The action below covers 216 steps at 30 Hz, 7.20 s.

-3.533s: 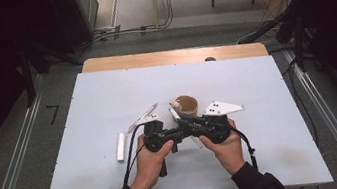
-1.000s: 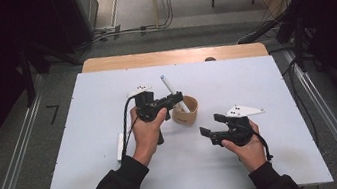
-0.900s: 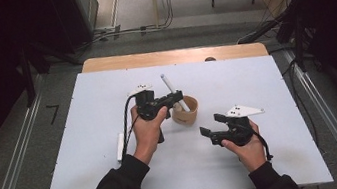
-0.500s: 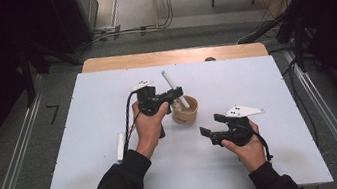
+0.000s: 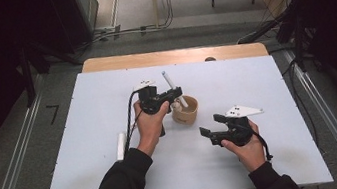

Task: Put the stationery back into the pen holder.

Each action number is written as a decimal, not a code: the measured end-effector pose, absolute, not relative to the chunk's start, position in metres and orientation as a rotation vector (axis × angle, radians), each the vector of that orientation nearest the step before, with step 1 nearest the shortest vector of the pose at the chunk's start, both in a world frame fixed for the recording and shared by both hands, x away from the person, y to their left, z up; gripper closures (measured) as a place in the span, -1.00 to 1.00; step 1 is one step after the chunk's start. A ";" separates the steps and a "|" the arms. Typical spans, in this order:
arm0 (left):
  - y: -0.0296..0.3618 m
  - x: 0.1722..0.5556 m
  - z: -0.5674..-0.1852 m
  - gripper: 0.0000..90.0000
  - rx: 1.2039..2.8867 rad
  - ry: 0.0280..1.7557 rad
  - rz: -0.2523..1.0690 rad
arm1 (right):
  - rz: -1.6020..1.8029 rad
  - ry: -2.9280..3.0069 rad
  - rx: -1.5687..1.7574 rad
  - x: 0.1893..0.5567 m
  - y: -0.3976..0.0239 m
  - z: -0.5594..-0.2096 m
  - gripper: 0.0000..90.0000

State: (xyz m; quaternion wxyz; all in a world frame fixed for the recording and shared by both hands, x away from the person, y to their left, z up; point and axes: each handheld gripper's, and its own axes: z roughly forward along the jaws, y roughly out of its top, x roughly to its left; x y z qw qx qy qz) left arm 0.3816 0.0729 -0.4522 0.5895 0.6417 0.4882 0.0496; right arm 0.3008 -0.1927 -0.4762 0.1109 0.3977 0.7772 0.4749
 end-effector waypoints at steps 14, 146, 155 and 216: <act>0.071 0.382 -0.456 0.69 1.544 1.138 0.166 | 1.386 2.289 1.162 0.301 -0.192 -0.477 -0.54; 0.200 0.278 -0.488 -0.46 1.672 1.352 0.577 | 1.365 2.265 1.176 0.297 -0.196 -0.477 -0.54; 0.204 0.261 -0.488 -0.62 1.679 1.374 0.612 | 1.370 2.257 1.180 0.298 -0.198 -0.476 -0.55; 0.204 0.237 -0.512 0.59 1.756 1.521 0.698 | 1.365 2.257 1.180 0.296 -0.197 -0.476 -0.54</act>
